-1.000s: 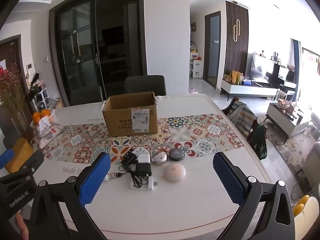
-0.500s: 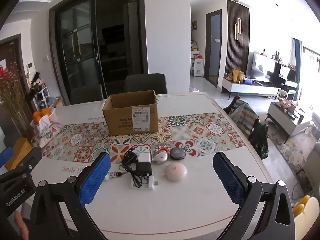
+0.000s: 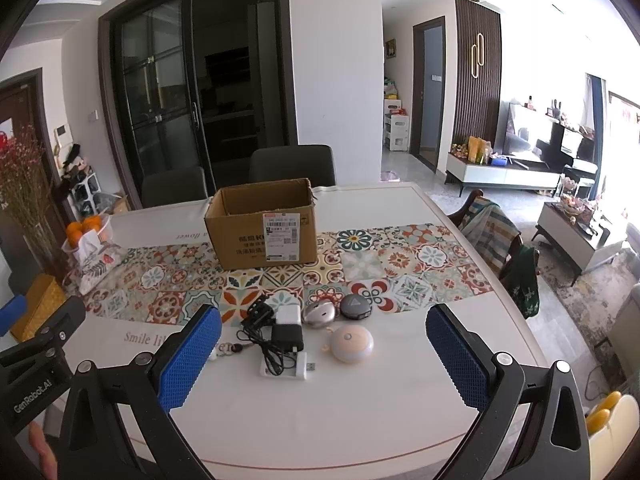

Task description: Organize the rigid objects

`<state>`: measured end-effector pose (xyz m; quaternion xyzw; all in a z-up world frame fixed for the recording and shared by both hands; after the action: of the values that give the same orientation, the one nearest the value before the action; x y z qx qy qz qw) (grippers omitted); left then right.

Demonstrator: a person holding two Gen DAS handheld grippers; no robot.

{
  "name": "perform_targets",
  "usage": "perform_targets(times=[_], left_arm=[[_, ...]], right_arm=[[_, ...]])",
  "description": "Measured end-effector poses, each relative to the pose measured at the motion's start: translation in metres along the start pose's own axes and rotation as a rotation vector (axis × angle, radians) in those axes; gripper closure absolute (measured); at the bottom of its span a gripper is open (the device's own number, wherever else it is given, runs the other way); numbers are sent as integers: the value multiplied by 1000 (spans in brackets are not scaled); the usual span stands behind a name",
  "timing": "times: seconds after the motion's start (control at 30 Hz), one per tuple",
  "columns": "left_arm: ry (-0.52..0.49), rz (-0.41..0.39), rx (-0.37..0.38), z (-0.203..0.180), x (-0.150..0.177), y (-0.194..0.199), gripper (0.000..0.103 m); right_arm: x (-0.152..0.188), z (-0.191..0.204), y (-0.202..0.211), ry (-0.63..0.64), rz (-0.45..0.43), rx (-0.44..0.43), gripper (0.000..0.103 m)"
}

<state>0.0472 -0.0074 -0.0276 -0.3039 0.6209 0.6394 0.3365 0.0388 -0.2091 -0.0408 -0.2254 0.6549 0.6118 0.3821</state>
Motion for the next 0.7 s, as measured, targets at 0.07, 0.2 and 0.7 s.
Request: perform_targets(times=[0.07,0.2,0.7], left_arm=[[1,1,-1,0,0,0,0],[1,5,-2,-1,0,-1,0],[2,17,-2,-3,0,-5,0]], right_arm=[[0,0,-1,0,0,2,0],[-1,-2,-4,2,0,-2,0],[-1,-4,-9,4,4,-5,0]])
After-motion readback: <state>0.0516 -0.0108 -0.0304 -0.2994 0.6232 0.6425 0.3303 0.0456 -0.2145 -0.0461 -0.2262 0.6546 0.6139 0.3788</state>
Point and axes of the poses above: each gripper's, at about its wrist camera, not at the fingertips, and y roughly against the way its jaws point, z to its left, x to its underside, the point moved 5 cm from there along -y, roughly the way its jaws point, and after that the axes turned 3 degrees about z, right-handed, at the moved point
